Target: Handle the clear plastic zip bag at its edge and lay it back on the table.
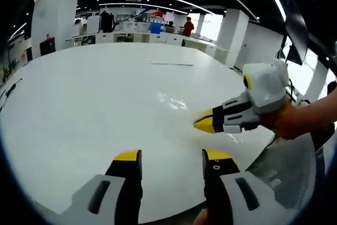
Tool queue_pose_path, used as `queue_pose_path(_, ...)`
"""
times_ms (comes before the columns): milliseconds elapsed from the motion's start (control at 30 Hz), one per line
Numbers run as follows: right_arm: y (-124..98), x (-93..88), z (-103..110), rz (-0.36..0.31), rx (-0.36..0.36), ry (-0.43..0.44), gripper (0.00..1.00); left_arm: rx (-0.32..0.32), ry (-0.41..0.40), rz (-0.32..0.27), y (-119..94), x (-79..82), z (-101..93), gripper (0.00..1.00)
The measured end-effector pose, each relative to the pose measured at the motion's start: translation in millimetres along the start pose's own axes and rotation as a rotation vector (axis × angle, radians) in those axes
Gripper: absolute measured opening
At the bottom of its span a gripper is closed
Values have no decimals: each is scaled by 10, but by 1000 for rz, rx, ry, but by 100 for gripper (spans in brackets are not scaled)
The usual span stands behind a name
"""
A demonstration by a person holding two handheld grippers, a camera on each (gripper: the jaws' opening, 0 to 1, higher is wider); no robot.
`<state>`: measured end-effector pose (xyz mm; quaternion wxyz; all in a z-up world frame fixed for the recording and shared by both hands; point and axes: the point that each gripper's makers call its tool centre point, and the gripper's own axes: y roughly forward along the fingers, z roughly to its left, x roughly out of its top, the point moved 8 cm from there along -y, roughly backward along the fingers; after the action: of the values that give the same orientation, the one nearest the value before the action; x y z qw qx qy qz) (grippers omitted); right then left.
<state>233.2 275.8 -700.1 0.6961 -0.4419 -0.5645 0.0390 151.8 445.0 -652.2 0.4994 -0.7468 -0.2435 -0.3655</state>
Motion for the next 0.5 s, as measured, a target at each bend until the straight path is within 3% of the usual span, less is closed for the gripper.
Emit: queue_pose_path(500, -53, -13, 153, 7, 38, -84, 0, 18, 20, -7, 211, 257, 194, 42)
